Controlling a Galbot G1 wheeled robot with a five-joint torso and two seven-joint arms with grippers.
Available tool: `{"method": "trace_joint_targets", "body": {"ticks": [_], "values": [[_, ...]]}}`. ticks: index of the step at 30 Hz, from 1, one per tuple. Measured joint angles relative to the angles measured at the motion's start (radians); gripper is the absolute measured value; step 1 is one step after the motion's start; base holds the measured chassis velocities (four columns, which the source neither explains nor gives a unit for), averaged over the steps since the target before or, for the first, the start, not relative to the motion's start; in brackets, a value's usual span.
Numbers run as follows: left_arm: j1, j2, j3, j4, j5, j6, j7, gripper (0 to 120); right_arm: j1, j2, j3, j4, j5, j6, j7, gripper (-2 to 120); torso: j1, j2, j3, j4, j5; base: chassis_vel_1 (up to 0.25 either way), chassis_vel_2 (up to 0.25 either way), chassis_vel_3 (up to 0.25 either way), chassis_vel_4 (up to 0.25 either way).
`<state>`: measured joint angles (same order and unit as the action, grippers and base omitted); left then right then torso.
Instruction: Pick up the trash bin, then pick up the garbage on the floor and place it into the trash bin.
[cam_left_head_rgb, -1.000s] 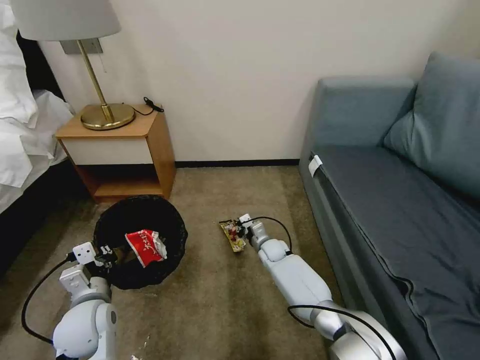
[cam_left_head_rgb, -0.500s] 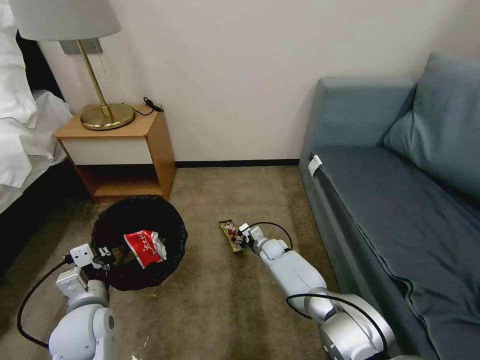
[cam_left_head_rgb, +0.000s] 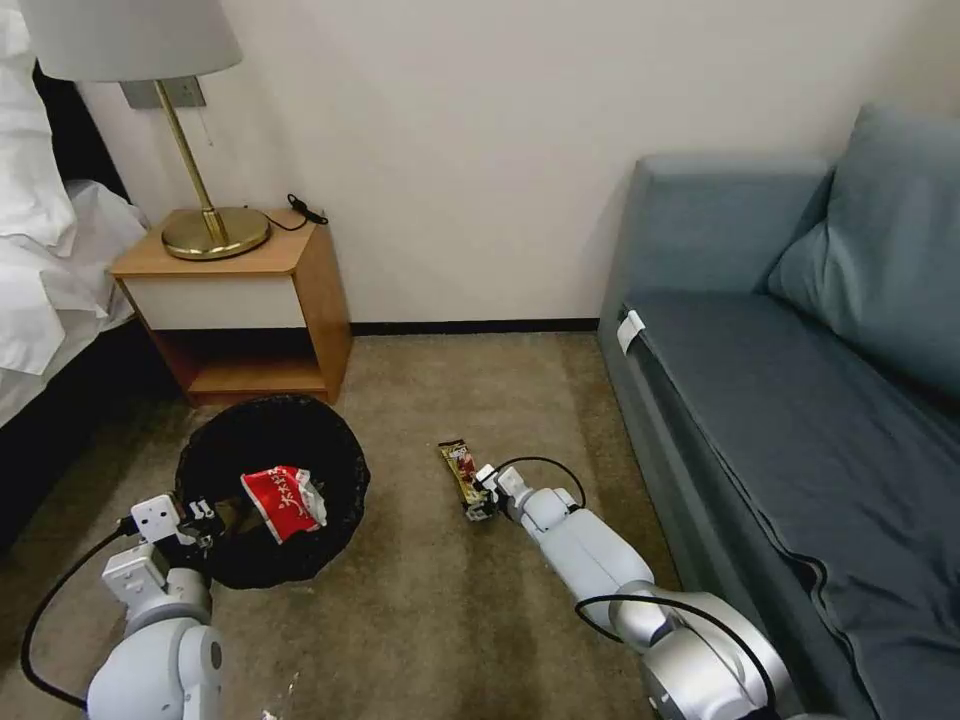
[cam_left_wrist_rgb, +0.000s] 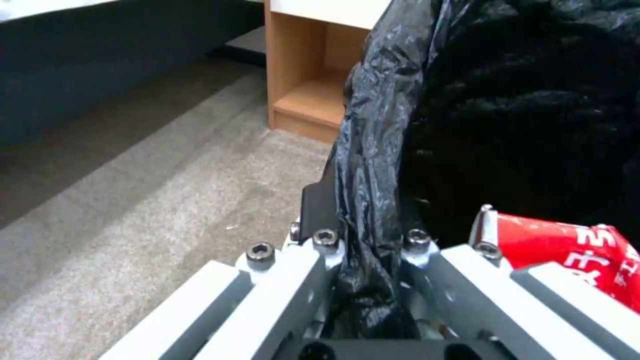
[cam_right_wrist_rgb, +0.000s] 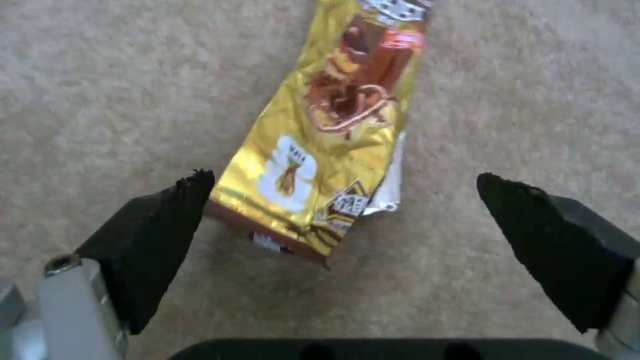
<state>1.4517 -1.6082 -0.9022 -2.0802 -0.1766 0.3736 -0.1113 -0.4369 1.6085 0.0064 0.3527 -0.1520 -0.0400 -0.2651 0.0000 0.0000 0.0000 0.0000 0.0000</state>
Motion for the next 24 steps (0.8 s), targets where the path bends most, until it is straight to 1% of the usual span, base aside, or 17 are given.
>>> {"method": "trace_joint_targets", "body": {"ticks": [8, 24], "values": [[0.010, 0.000, 0.001, -0.009, 0.001, -0.005, 0.000, 1, 0.019, 0.000, 0.004, -0.017, -0.003, 0.000, -0.004, 100, 0.000, 0.000, 0.000, 0.0000, 0.0000, 0.000, 0.000, 0.000, 0.000], [0.018, 0.000, -0.005, -0.024, 0.003, -0.006, -0.001, 1, 0.012, 0.000, 0.002, -0.023, -0.025, 0.001, -0.008, 100, 0.000, 0.000, 0.000, 0.0000, 0.0000, 0.000, 0.000, 0.000, 0.000]]}}
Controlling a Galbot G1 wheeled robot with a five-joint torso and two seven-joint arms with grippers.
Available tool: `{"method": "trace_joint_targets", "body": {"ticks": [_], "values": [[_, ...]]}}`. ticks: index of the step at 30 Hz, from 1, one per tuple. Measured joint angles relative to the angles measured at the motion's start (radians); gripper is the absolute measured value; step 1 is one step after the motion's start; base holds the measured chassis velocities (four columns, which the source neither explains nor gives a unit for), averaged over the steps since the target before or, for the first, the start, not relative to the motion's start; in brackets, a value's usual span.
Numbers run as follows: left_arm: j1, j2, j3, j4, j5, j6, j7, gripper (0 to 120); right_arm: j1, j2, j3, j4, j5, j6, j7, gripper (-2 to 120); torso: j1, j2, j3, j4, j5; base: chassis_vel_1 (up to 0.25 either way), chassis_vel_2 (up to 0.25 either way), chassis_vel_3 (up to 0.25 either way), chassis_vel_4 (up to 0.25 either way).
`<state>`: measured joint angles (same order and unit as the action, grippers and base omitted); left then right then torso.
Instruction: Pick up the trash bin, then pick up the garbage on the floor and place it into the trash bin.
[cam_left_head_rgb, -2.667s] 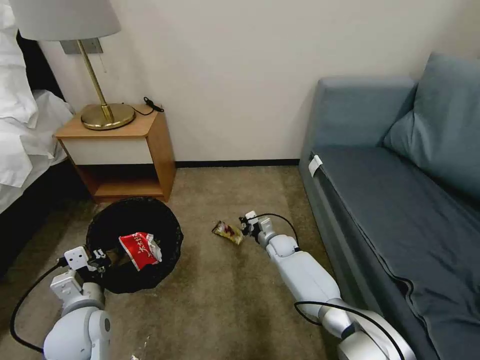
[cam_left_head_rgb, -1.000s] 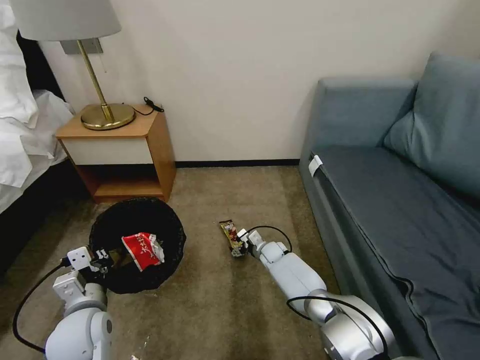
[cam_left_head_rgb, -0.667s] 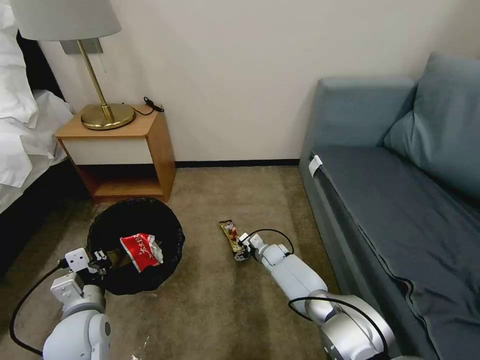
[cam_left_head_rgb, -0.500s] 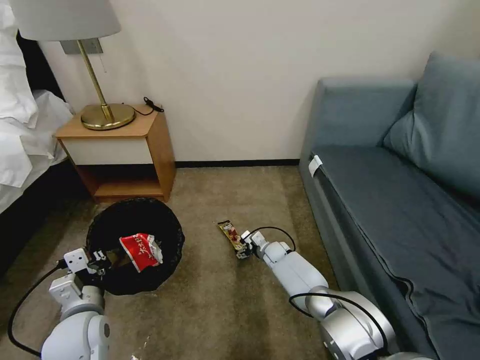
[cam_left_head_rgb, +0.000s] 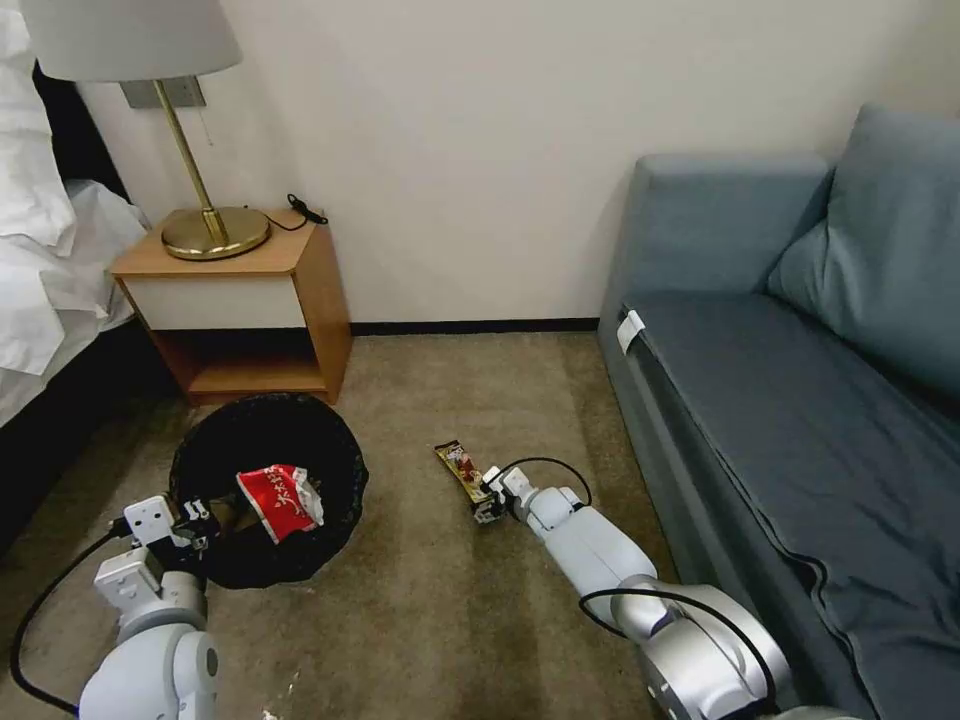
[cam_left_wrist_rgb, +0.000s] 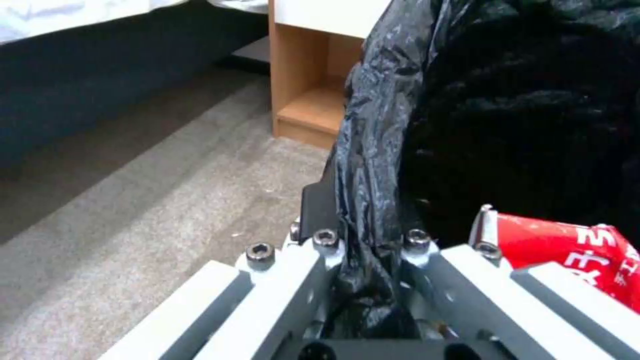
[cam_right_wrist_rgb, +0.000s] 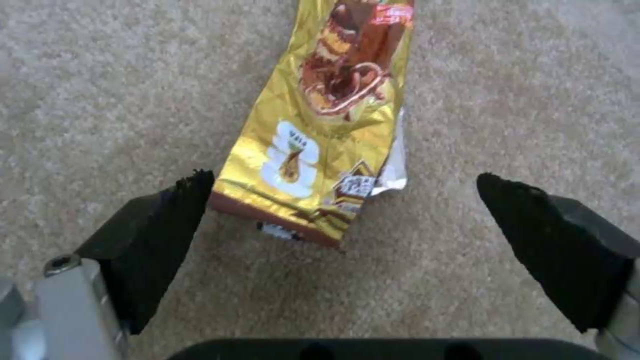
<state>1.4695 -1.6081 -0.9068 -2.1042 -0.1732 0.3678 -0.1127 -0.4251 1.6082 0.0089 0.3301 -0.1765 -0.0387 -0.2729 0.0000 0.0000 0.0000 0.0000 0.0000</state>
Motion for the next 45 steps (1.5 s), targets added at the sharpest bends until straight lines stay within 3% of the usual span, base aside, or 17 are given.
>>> {"method": "trace_joint_targets", "body": {"ticks": [7, 10, 13, 15, 24, 37, 43, 45], "values": [[0.003, 0.000, -0.004, -0.002, -0.003, -0.003, 0.000, 1, 0.001, 0.000, 0.000, -0.003, 0.006, 0.000, -0.008, 96, 0.000, 0.000, 0.000, 0.0000, 0.0000, 0.000, 0.000, 0.000, 0.000], [0.004, 0.000, -0.003, -0.002, -0.003, -0.003, -0.001, 1, -0.006, 0.000, -0.002, -0.004, 0.011, -0.004, -0.012, 83, 0.000, 0.000, 0.000, 0.0000, 0.0000, 0.000, 0.000, 0.000, 0.000], [0.003, 0.000, -0.002, -0.003, -0.002, -0.003, -0.001, 1, -0.008, 0.000, -0.003, -0.004, 0.012, -0.004, -0.013, 79, 0.000, 0.000, 0.000, 0.0000, 0.0000, 0.000, 0.000, 0.000, 0.000], [-0.001, 0.000, 0.002, -0.003, 0.002, -0.003, -0.001, 1, -0.010, 0.000, -0.011, -0.004, 0.012, -0.004, -0.017, 67, 0.000, 0.000, 0.000, 0.0000, 0.0000, 0.000, 0.000, 0.000, 0.000], [0.001, 0.000, 0.006, -0.004, 0.012, -0.005, -0.002, 1, -0.008, 0.000, -0.019, -0.011, 0.007, -0.001, -0.019, 35, 0.000, 0.000, 0.000, 0.0000, 0.0000, 0.000, 0.000, 0.000, 0.000], [-0.001, 0.000, 0.006, -0.005, 0.014, -0.007, -0.003, 1, -0.012, 0.000, -0.016, -0.014, 0.013, 0.007, -0.031, 23, 0.000, 0.000, 0.000, 0.0000, 0.0000, 0.000, 0.000, 0.000, 0.000], [-0.001, 0.000, 0.005, -0.002, 0.013, -0.007, -0.003, 1, -0.020, 0.000, -0.016, -0.009, 0.031, 0.009, -0.050, 0, 0.000, 0.000, 0.000, 0.0000, 0.0000, 0.000, 0.000, 0.000, 0.000], [-0.002, 0.000, 0.005, -0.001, 0.013, -0.007, -0.003, 1, -0.020, 0.000, -0.016, -0.008, 0.032, 0.010, -0.051, 0, 0.000, 0.000, 0.000, 0.0000, 0.0000, 0.000, 0.000, 0.000, 0.000]]}}
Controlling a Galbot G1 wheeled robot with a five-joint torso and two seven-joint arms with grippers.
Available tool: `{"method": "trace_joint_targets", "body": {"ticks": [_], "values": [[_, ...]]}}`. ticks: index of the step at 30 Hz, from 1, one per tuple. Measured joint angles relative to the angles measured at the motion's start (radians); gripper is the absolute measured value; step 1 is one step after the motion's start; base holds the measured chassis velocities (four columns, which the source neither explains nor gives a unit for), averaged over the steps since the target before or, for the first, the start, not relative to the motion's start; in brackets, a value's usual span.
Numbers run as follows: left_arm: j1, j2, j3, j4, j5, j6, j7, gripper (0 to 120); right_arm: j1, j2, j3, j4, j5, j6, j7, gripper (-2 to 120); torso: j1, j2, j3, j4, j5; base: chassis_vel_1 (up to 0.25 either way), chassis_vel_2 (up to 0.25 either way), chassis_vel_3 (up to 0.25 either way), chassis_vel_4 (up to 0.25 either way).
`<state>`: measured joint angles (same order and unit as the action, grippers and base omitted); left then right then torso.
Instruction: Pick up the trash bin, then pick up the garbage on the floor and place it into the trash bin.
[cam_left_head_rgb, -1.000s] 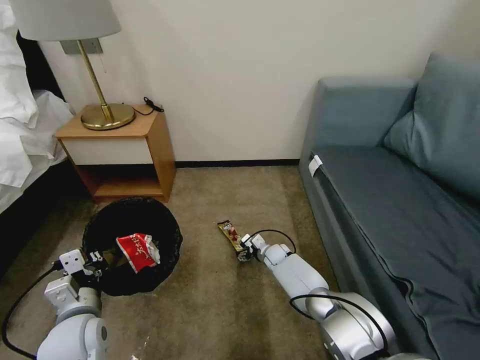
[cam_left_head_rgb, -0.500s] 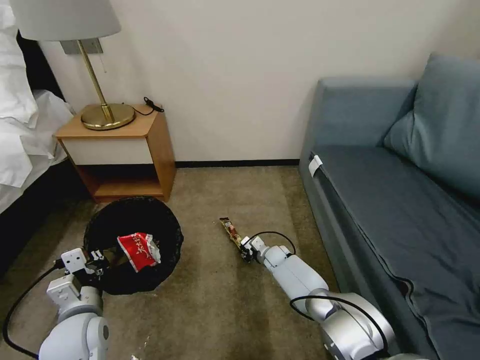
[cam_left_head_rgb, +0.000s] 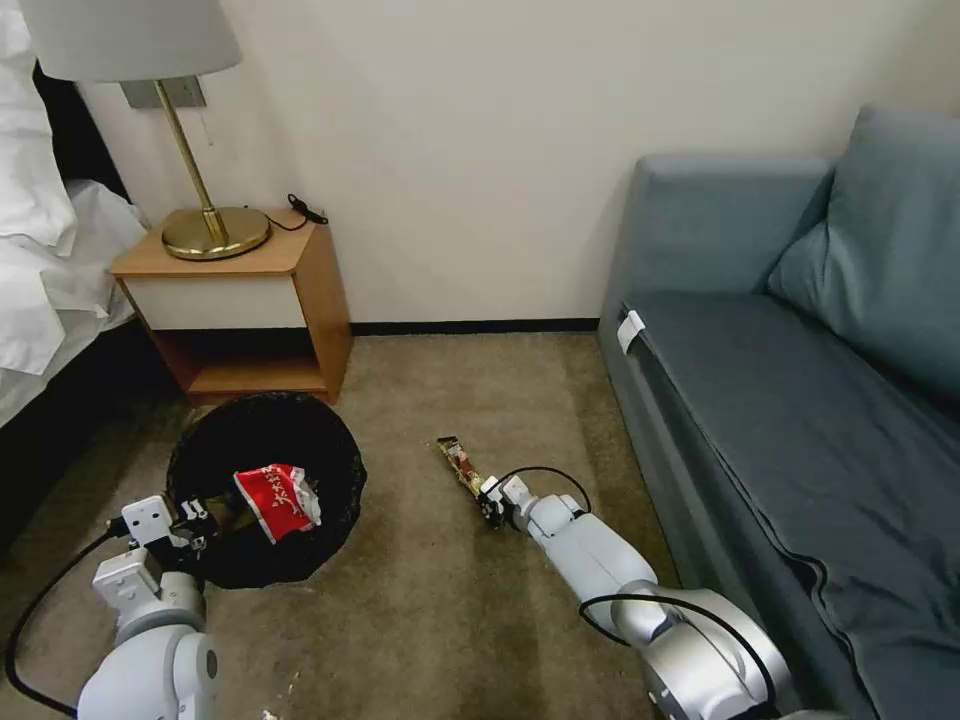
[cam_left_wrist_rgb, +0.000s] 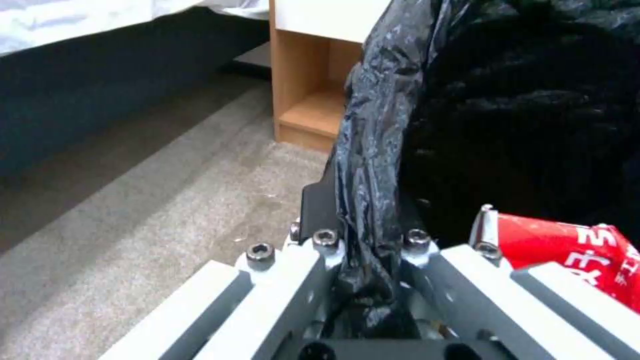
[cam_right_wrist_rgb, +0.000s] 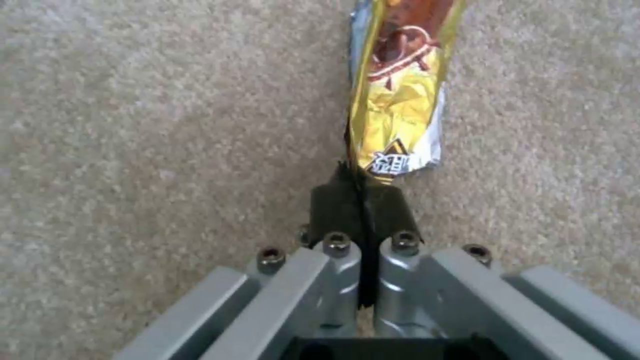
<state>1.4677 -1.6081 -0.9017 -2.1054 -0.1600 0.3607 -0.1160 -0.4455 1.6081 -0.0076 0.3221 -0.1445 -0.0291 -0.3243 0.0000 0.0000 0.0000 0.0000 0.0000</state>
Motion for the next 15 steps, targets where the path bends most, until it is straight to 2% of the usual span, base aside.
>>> {"method": "trace_joint_targets", "body": {"ticks": [15], "values": [[-0.006, 0.000, -0.002, 0.018, -0.005, -0.003, 0.000, 1, -0.022, 0.000, 0.012, 0.038, 0.052, 0.011, 0.005, 0, 0.000, 0.000, 0.000, 0.0000, 0.0000, 0.000, 0.000, 0.000, 0.000]]}}
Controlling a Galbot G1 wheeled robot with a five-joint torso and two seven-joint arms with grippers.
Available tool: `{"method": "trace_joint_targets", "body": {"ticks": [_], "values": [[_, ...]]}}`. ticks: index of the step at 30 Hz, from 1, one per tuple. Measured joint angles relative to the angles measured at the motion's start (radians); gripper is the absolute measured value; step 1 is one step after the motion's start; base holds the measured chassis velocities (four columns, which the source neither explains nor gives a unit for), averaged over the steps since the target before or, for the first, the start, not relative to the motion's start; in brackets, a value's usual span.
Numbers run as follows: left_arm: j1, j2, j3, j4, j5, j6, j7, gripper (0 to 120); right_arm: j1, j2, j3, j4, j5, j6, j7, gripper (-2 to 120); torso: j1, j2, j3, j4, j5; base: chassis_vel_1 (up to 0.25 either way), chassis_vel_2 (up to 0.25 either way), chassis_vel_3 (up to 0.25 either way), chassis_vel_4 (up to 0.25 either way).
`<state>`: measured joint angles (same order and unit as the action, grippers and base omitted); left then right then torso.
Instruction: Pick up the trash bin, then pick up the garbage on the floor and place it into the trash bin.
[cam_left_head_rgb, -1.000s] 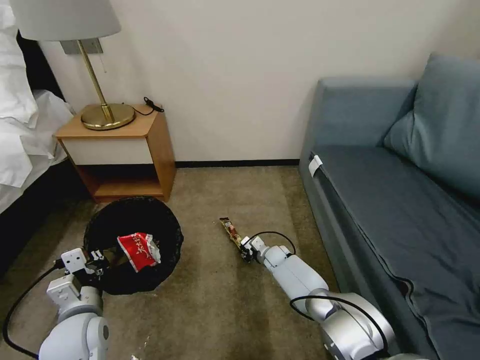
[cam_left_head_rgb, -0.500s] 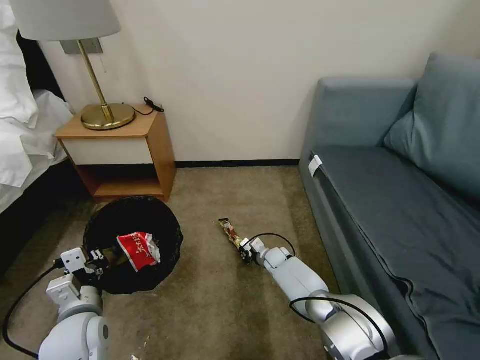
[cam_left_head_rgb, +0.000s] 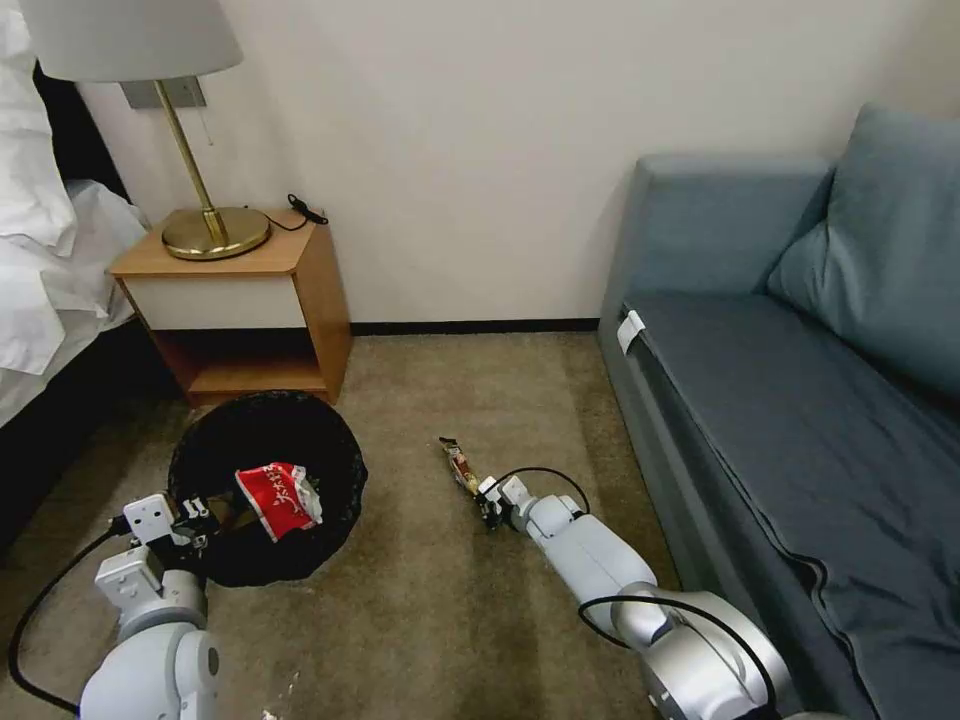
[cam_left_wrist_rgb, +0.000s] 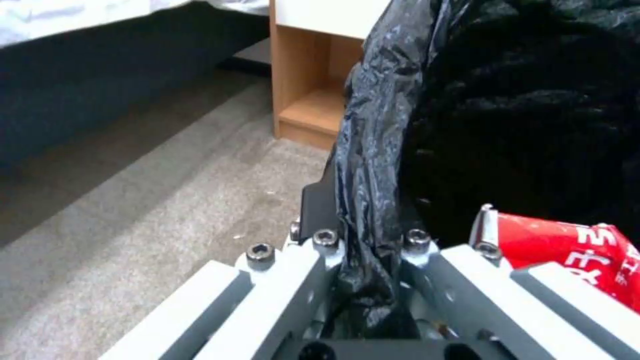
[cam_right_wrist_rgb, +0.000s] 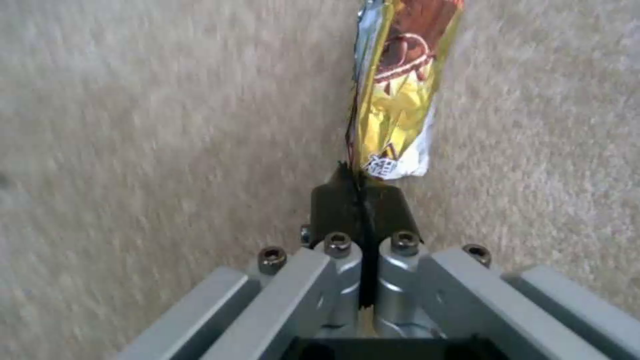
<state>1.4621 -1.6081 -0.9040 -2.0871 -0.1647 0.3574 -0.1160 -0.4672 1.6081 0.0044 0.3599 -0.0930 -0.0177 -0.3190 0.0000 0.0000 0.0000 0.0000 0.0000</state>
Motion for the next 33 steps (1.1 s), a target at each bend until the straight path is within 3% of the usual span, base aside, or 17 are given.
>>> {"method": "trace_joint_targets", "body": {"ticks": [9, 20, 26, 31, 33], "values": [[-0.028, 0.000, -0.006, 0.067, -0.023, -0.008, -0.002, 1, -0.037, 0.000, 0.097, 0.109, 0.089, 0.110, 0.038, 0, 0.000, 0.000, 0.000, 0.0000, 0.0000, 0.000, 0.000, 0.000, 0.000], [-0.074, 0.004, 0.005, 0.128, -0.029, -0.007, -0.001, 1, -0.067, -0.005, 0.157, 0.227, 0.112, 0.227, 0.084, 0, 0.000, 0.000, 0.000, 0.0001, 0.0001, 0.000, 0.000, 0.000, 0.000], [-0.099, 0.011, 0.012, 0.158, -0.030, -0.008, 0.000, 1, -0.118, -0.048, 0.111, 0.444, 0.121, 0.237, 0.126, 0, 0.000, 0.000, 0.000, -0.0001, 0.0000, 0.000, 0.000, 0.000, 0.000], [-0.128, 0.021, 0.018, 0.177, -0.031, -0.002, 0.000, 1, -0.176, -0.110, 0.008, 0.719, 0.162, 0.186, 0.158, 0, 0.000, 0.000, 0.000, -0.0001, 0.0001, 0.000, 0.000, 0.000, 0.000], [-0.132, 0.023, 0.020, 0.179, -0.031, -0.002, 0.001, 1, -0.184, -0.122, -0.015, 0.767, 0.172, 0.175, 0.165, 0, 0.000, 0.000, 0.000, 0.0000, 0.0001, 0.000, 0.000, 0.000, 0.000]]}}
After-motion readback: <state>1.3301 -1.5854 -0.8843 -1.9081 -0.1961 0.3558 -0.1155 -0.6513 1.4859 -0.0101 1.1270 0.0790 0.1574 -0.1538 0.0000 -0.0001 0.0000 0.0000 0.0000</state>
